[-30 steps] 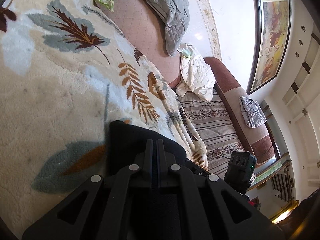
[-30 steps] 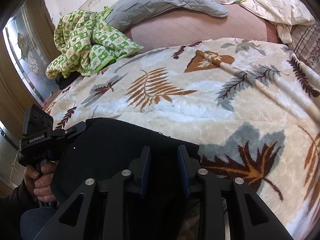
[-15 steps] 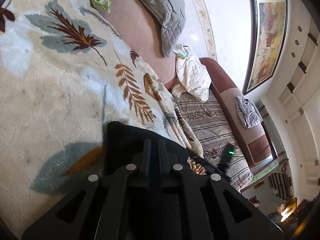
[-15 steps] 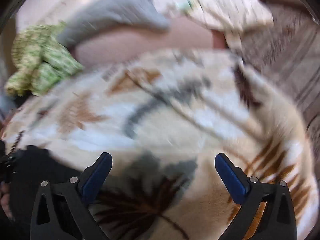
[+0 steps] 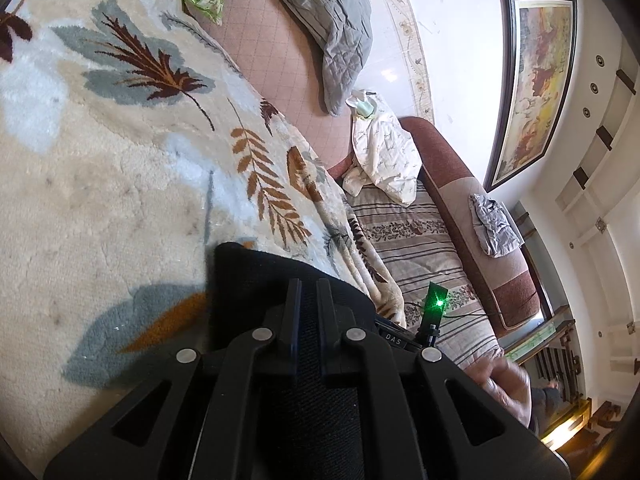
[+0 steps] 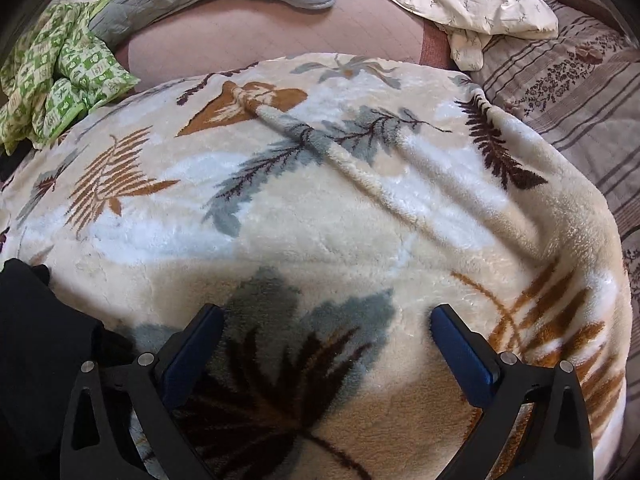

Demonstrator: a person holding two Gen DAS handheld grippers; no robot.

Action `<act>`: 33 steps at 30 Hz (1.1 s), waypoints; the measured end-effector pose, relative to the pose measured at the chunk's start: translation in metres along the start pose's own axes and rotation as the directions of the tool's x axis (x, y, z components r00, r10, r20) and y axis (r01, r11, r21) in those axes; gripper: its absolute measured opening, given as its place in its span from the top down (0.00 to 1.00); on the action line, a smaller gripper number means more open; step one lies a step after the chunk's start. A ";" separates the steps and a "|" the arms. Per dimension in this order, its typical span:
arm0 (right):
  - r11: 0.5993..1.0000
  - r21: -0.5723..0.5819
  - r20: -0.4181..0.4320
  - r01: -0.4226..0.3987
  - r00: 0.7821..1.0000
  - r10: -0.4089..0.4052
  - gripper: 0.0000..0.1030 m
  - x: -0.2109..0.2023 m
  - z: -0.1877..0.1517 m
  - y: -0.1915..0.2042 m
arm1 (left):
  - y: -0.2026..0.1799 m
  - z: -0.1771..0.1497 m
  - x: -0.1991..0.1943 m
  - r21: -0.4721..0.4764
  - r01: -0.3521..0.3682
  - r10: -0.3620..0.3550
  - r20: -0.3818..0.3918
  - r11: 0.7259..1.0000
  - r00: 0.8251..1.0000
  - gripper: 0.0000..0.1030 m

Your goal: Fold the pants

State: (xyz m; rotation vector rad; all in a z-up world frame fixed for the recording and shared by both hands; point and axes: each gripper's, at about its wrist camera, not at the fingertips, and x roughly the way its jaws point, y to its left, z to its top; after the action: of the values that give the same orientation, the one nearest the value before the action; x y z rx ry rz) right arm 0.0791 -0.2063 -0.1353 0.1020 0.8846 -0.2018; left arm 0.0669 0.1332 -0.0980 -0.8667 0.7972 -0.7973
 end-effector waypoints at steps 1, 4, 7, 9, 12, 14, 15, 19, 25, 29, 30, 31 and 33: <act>1.000 -0.002 0.000 0.003 1.000 -0.003 0.01 0.001 -0.001 0.001 | 0.000 0.000 0.000 0.000 0.001 -0.001 0.000 1.000 1.000 0.96; 1.000 -0.001 0.000 0.002 1.000 -0.002 0.01 0.006 -0.003 0.006 | 0.000 -0.001 0.000 0.003 0.006 -0.006 0.002 1.000 1.000 0.95; 1.000 -0.004 -0.001 0.006 1.000 -0.006 0.01 0.006 -0.002 0.006 | 0.001 -0.001 -0.001 0.002 0.017 -0.017 0.003 1.000 1.000 0.92; 1.000 -0.003 -0.001 0.005 1.000 -0.005 0.01 0.005 -0.003 0.008 | 0.001 -0.001 -0.001 0.004 0.022 -0.022 0.004 1.000 1.000 0.92; 1.000 -0.004 -0.001 0.006 1.000 -0.006 0.01 0.001 -0.001 0.001 | 0.002 -0.001 -0.002 0.003 0.029 -0.029 0.005 1.000 1.000 0.91; 1.000 -0.003 0.000 0.006 1.000 -0.006 0.01 0.002 -0.002 0.003 | 0.002 -0.001 -0.002 0.004 0.030 -0.030 0.005 1.000 1.000 0.91; 1.000 -0.004 -0.001 0.007 1.000 -0.007 0.01 0.003 -0.003 0.006 | 0.001 -0.002 -0.002 0.005 0.029 -0.029 0.005 1.000 1.000 0.91; 1.000 -0.003 -0.001 0.006 1.000 -0.006 0.01 0.003 -0.001 0.005 | 0.001 -0.002 -0.002 0.003 0.031 -0.031 0.007 1.000 1.000 0.91; 1.000 -0.004 0.000 0.007 1.000 -0.007 0.01 0.002 -0.001 0.003 | 0.002 -0.002 -0.002 0.003 0.032 -0.032 0.007 0.999 0.999 0.91; 1.000 -0.003 0.001 0.008 1.000 -0.008 0.01 0.002 -0.002 0.003 | 0.002 -0.001 -0.002 0.003 0.031 -0.031 0.007 1.000 0.999 0.91; 1.000 -0.003 0.001 0.007 1.000 -0.007 0.01 -0.001 0.001 -0.002 | 0.002 -0.002 -0.002 0.002 0.030 -0.030 0.007 1.000 1.000 0.91; 1.000 -0.002 0.001 0.007 1.000 -0.007 0.01 -0.001 0.001 -0.002 | 0.002 -0.001 -0.002 0.001 0.030 -0.030 0.007 1.000 1.000 0.91; 1.000 -0.002 0.001 0.007 1.000 -0.007 0.01 -0.001 0.001 -0.002 | 0.002 -0.002 -0.002 0.001 0.029 -0.029 0.007 1.000 1.000 0.91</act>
State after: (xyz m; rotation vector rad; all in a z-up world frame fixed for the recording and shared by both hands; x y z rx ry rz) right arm 0.0791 -0.2081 -0.1339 0.0963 0.8845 -0.2077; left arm 0.0649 0.1349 -0.0997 -0.8814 0.7795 -0.8193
